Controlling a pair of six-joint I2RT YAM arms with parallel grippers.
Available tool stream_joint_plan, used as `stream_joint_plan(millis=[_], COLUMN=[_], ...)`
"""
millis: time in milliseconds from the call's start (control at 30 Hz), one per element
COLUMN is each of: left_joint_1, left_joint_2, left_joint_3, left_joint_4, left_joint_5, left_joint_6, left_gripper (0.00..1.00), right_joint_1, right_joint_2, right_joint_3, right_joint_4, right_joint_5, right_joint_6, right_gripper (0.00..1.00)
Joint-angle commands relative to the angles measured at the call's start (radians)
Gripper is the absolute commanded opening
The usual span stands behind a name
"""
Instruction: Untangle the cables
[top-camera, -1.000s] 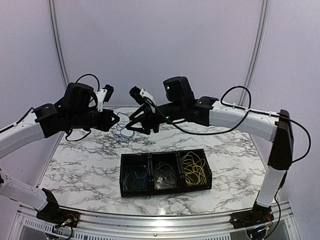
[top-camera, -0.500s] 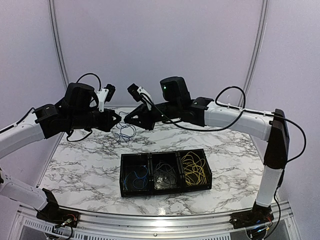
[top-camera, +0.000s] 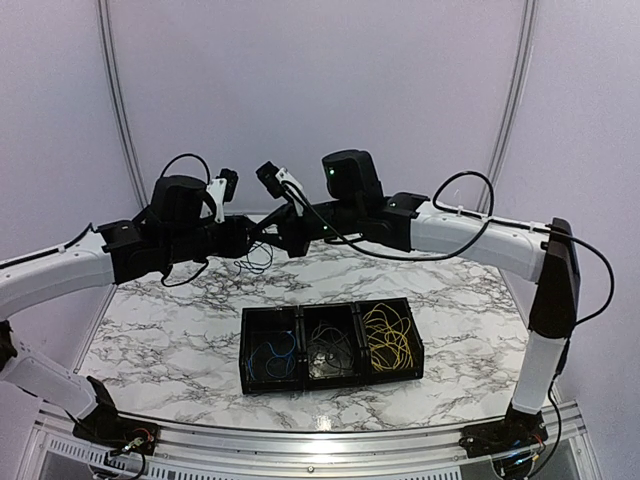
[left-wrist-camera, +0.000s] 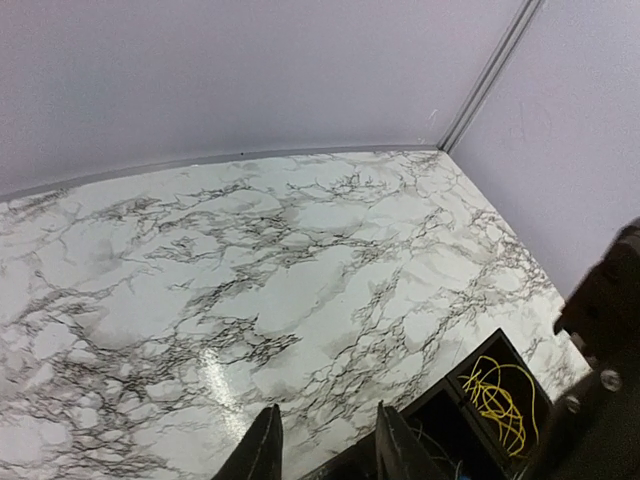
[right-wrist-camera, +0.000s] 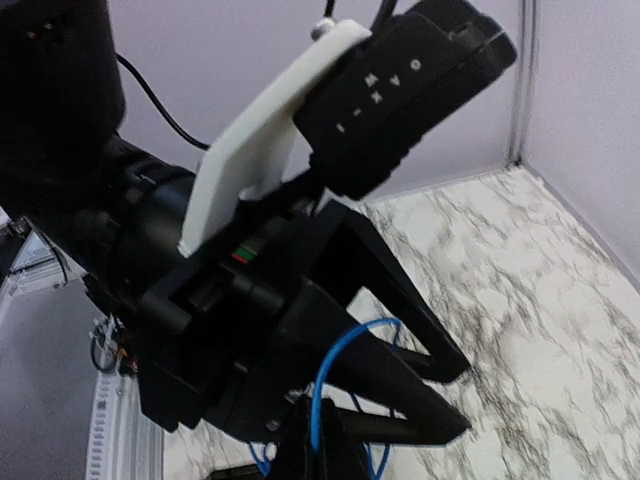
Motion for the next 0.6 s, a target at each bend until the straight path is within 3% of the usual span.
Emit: stream_joint_plan(millis=[0, 300, 567], left_joint_1=[-0.004, 0.014, 0.06], left_joint_2=[0.079, 0.055, -0.032], left_joint_3=[-0.078, -0.334, -0.408], left_joint_4=[0.215, 0.296, 0.254], left_joint_5=[-0.01, -0.085, -0.142], left_joint_6=[-0.105, -0.165, -0.184], left_gripper=[0.31, 0.22, 0.2], right_joint_1=[-0.006, -0.05, -0.05], right_joint_2=[-0.092, -0.22, -0.269], right_joint_3=[0.046, 0.16, 0.204], right_joint_4=[0.053, -0.03, -0.069], right_joint_5=[-0.05, -0.083, -0.074], right_joint_6=[0.019, 0.045, 0.002], right_gripper=[0.0, 0.0, 0.0])
